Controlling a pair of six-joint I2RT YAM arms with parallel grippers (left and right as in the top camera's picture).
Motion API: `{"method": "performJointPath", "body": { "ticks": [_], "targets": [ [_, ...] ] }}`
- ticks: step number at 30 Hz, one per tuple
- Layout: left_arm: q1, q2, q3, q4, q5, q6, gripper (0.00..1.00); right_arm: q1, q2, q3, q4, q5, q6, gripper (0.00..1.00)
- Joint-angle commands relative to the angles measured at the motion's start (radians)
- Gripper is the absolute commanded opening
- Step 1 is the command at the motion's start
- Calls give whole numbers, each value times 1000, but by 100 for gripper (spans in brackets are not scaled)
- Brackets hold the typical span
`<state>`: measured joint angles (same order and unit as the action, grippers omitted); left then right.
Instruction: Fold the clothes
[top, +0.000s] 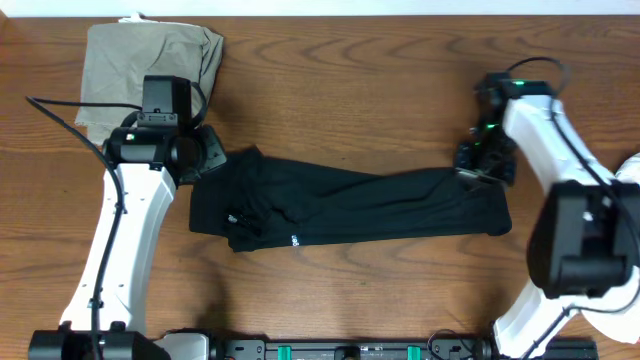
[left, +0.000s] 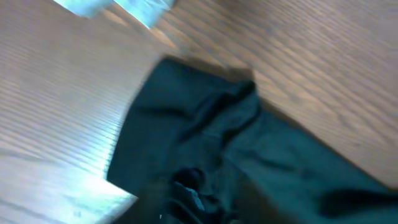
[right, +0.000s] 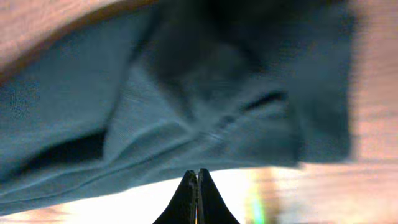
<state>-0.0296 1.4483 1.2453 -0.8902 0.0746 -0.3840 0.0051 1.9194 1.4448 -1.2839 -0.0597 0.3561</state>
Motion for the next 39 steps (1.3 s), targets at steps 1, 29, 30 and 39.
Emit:
{"method": "performJointPath", "body": {
  "ticks": [1, 29, 30, 39],
  "targets": [
    [2, 3, 10, -2, 75, 16, 70, -79, -89, 21, -11, 33, -59, 22],
    [2, 5, 6, -7, 75, 16, 98, -123, -101, -117, 124, -74, -137, 1],
    [2, 5, 6, -7, 74, 16, 98, -101, -101, -117, 125, -81, -142, 1],
    [-3, 9, 6, -39, 91, 13, 98, 96, -101, -119, 172, -147, -233, 1]
  ]
}}
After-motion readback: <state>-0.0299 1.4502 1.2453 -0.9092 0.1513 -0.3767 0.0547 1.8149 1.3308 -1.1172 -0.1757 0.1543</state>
